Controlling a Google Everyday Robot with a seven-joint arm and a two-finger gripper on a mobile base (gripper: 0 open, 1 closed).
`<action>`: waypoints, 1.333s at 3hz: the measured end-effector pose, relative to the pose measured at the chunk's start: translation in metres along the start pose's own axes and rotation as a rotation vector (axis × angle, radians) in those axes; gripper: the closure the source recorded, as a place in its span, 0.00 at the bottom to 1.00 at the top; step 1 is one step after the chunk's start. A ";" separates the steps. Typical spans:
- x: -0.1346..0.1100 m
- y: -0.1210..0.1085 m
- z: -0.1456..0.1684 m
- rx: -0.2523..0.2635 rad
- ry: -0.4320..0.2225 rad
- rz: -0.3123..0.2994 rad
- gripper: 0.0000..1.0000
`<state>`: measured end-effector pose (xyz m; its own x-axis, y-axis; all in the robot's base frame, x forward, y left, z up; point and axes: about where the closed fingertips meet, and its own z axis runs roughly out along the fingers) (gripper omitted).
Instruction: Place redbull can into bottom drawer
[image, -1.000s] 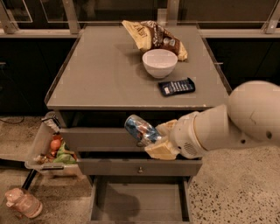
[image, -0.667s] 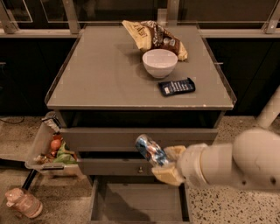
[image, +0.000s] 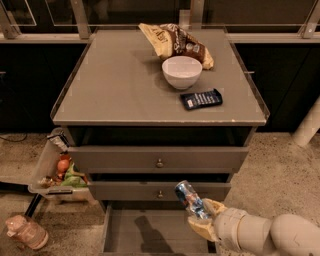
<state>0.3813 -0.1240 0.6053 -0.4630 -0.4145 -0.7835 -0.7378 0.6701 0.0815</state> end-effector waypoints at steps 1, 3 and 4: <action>0.019 0.005 0.018 -0.036 -0.018 0.039 1.00; 0.046 -0.005 0.038 -0.165 -0.054 -0.001 1.00; 0.096 -0.030 0.068 -0.282 -0.086 0.036 1.00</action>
Offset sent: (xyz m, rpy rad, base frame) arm -0.0094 0.0082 -0.0240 0.1148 0.0135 0.0594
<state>0.3923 -0.1425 0.4858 -0.4572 -0.3318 -0.8251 -0.8345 0.4809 0.2690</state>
